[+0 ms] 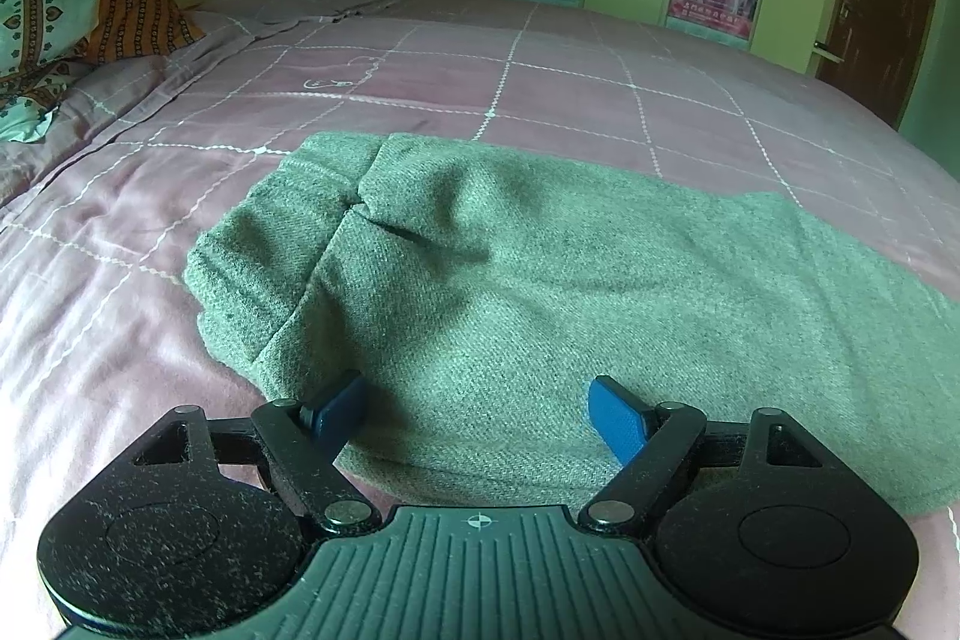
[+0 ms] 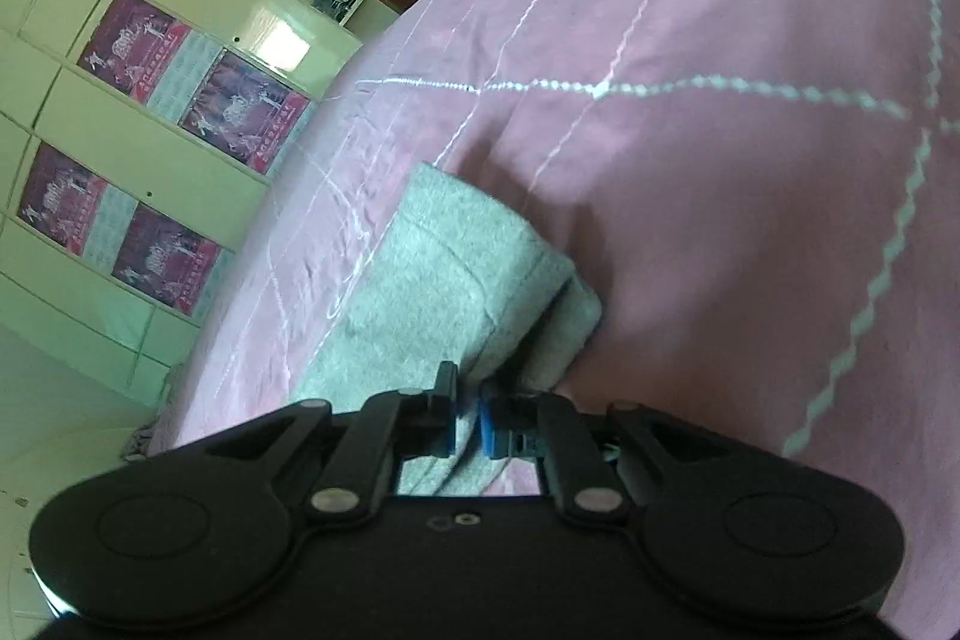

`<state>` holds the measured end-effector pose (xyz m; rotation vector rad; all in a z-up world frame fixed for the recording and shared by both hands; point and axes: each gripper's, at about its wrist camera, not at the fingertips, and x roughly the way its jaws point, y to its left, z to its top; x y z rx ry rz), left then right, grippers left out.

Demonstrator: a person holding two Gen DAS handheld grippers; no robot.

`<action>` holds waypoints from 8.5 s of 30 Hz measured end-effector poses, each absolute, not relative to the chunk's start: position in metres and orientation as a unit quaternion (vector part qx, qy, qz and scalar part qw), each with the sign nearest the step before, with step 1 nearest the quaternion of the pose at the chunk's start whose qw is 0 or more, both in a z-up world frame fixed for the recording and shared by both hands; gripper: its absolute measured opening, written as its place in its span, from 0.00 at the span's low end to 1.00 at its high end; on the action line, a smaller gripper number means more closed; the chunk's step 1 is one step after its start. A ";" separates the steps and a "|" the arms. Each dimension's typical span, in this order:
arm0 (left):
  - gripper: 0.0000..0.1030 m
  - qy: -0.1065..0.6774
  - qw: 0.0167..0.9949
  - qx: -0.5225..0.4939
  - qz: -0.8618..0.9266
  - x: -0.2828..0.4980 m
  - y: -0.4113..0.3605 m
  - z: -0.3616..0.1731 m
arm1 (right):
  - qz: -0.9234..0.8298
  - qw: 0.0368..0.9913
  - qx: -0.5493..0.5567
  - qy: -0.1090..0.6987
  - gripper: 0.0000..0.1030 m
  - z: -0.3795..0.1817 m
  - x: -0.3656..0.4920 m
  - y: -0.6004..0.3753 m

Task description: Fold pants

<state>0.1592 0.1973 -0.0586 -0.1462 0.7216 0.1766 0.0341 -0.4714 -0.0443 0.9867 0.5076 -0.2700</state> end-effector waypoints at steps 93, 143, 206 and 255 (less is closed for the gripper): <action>0.70 0.328 0.912 -0.224 0.099 0.092 0.243 -0.057 | 0.026 0.949 0.197 0.244 0.14 0.068 0.153 -0.250; 0.09 0.371 0.917 -0.102 -0.105 0.165 0.040 -0.065 | 0.041 0.965 0.054 0.255 0.13 0.016 0.057 -0.246; 0.31 0.216 0.827 -0.519 0.023 0.175 0.342 -0.141 | 0.000 0.943 0.167 0.290 0.67 -0.018 0.037 -0.302; 0.71 0.286 0.952 -0.008 -0.110 0.065 0.137 0.078 | -0.066 0.944 0.269 0.180 0.66 -0.016 0.015 -0.408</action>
